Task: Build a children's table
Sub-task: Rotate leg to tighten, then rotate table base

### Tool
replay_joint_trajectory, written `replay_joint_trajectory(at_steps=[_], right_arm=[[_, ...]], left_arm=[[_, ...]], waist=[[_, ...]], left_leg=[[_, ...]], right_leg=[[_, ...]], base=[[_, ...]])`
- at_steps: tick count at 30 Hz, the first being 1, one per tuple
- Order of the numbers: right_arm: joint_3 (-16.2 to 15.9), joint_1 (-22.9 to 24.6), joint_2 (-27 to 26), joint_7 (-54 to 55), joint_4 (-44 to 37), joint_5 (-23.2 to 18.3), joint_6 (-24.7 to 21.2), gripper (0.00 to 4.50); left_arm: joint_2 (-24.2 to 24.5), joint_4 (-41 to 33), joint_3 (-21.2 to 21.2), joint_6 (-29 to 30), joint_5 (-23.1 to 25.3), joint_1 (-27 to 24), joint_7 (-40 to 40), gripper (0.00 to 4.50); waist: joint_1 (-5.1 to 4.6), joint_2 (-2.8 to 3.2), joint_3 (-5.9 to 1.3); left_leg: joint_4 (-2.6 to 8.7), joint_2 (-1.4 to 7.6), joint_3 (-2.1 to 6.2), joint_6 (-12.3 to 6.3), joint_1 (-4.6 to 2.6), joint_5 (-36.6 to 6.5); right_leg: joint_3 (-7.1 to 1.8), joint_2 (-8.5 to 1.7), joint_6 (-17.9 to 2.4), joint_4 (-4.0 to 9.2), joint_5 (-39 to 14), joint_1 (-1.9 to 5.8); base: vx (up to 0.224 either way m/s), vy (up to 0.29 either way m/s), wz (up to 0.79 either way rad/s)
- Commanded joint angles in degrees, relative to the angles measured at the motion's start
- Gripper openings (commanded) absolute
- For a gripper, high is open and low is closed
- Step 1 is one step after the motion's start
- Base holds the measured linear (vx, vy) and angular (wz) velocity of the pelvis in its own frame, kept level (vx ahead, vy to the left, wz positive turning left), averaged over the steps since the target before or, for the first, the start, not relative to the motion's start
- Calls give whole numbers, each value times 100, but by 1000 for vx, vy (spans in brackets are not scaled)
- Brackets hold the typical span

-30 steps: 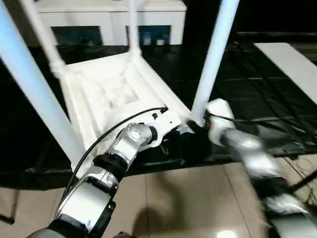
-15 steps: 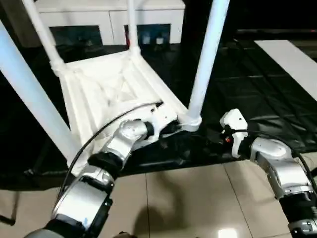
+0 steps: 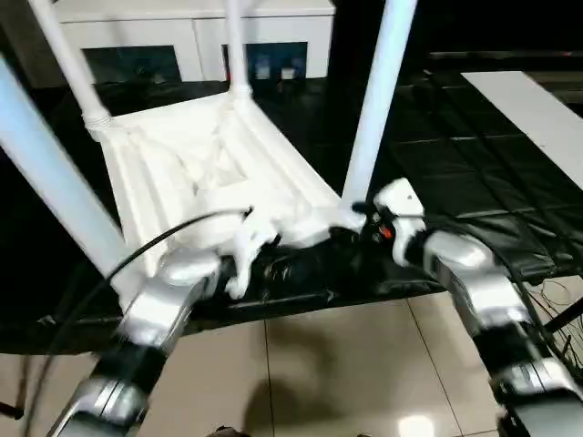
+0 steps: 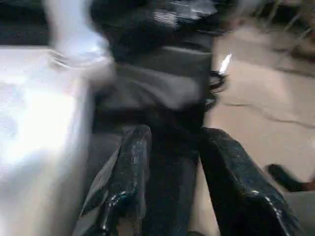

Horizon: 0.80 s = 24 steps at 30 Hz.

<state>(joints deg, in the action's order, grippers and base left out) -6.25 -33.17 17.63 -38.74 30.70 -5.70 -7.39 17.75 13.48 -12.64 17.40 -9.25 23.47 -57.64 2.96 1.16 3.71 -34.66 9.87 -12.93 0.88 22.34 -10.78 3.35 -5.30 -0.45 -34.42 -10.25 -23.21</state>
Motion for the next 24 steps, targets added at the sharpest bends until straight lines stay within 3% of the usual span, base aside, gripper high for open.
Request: replay_joint_trajectory(at_steps=[1, 3, 4, 6, 7, 8, 9, 10, 13, 14, 15, 17, 20, 22, 24], right_arm=[[160, -372, -75, 382, 466, 96, 261, 328], [199, -526, -109, 535, 716, 132, 370, 328], [306, -779, -155, 824, 1119, 148, 484, 328], [463, -1162, -196, 1273, 1768, 195, 701, 328], [494, -1235, -200, 1361, 1896, 202, 739, 328], [600, -1506, -152, 1841, 2407, 253, 870, 328], [611, -1534, -144, 1899, 2459, 259, 882, 328], [709, -1772, -54, 2427, 2915, 306, 981, 328], [763, -1968, 43, 2890, 3310, 386, 1101, 328], [764, -1978, 51, 2922, 3328, 393, 1105, 328], [773, -2037, 101, 3069, 3431, 424, 1137, 328], [859, -2103, 125, 2988, 3521, 347, 1214, 328], [994, -2040, 157, 2367, 3432, 133, 1276, 328], [1001, -1967, 209, 1873, 3470, 88, 1408, 328], [910, -1803, 306, 1405, 3423, 114, 1545, 328]], left_arm=[[129, -496, -4, 337, -151, -103, -106, 226], [175, -657, 24, 465, -175, -183, -117, 234], [224, -791, 56, 558, -191, -254, -121, 265], [311, -1021, 87, 754, -255, -337, -79, 269], [327, -1056, 89, 786, -268, -348, -68, 267], [362, -1136, 86, 850, -291, -361, -27, 267], [363, -1140, 86, 853, -292, -362, -23, 306], [362, -1171, 81, 876, -306, -354, -3, 313], [345, -1238, 75, 935, -313, -352, 33, 309], [343, -1241, 74, 934, -311, -353, 38, 348], [330, -1271, 79, 901, -278, -368, 100, 357], [341, -1372, 111, 883, -263, -436, 189, 352], [366, -1540, 280, 787, -290, -609, 357, 404], [429, -1687, 334, 754, -274, -764, 435, 396], [462, -1839, 382, 841, -329, -917, 455, 432]], waist=[[-24, -44, -391], [-46, -30, -389], [-32, -35, -382], [-68, -31, -389], [-76, -18, -399], [-68, -12, -398], [-84, -14, -401], [-81, -5, -412], [-87, -17, -432], [-88, -29, -438], [-85, -30, -447], [-100, -66, -465], [-124, -81, -460], [-128, -93, -450], [-114, -83, -435]], left_leg=[[472, 392, 210, 21, -224, -1373], [475, 376, 220, 84, -210, -1405], [469, 373, 202, 94, -243, -1468], [480, 362, 224, 120, -190, -1399], [459, 358, 210, 151, -226, -1377], [458, 353, 204, 143, -218, -1382], [455, 348, 208, 154, -218, -1346], [442, 338, 197, 166, -229, -1295], [415, 311, 186, 78, -192, -1125], [404, 305, 188, 6, -163, -1008], [398, 302, 190, -27, -158, -937], [373, 297, 185, -159, -135, -791], [346, 315, 189, -404, -101, -772], [339, 323, 182, -451, -115, -850], [341, 337, 185, -441, -121, -935]], right_leg=[[-270, -344, -1389, 388, -1388, 163], [-266, -349, -1365, 382, -1482, 169], [-279, -337, -1310, 406, -1522, 145], [-269, -344, -1329, 386, -1491, 193], [-274, -336, -1361, 367, -1415, 154], [-273, -329, -1342, 371, -1380, 171], [-270, -324, -1361, 357, -1348, 167], [-263, -317, -1364, 350, -1269, 160], [-258, -295, -1381, 311, -917, 210], [-258, -296, -1385, 290, -754, 236], [-252, -295, -1392, 280, -680, 245], [-249, -298, -1450, 257, -477, 267], [-246, -320, -1522, 250, -464, 287], [-248, -305, -1540, 267, -625, 263], [-247, -312, -1545, 285, -836, 254]], base=[[0, 0, 0], [0, 0, 0], [0, 0, 0], [0, 0, 0], [0, 0, 0], [0, 0, 0], [0, 0, 0], [0, 0, 0], [0, 0, 0], [0, 0, 0], [0, 0, 0], [0, 0, 0], [0, 0, 0], [0, 0, 0], [0, 0, 0]])
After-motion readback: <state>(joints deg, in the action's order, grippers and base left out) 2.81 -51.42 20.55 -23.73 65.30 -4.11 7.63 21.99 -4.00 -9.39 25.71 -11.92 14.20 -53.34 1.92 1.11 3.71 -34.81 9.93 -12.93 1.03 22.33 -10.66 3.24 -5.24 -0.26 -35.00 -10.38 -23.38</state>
